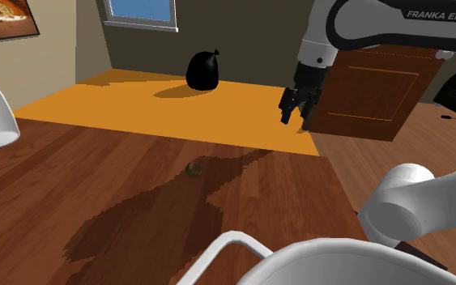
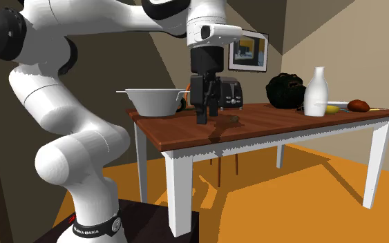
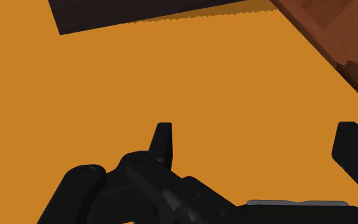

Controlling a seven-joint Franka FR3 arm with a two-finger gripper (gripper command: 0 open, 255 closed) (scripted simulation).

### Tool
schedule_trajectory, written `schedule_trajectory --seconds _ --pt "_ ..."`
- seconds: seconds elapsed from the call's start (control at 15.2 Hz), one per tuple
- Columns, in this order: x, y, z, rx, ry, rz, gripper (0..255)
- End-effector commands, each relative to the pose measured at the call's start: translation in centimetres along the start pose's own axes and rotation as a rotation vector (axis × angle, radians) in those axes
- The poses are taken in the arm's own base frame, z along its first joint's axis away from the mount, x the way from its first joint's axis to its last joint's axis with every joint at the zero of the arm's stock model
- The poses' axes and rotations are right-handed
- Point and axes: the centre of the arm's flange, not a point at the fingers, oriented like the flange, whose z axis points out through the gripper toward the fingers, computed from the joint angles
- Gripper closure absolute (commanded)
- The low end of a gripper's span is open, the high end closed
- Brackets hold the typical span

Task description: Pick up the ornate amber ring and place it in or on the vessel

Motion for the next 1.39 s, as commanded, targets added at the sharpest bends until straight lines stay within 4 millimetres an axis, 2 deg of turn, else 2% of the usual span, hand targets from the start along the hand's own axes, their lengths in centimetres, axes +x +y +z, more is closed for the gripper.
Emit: schedule_trajectory --seconds 0.0,1.32 --pt "0.0 0.0 0.0 0.0 0.0 0.0 0" --pt "-1.8 -26.9 2.5 -0.037 0.071 0.079 0"
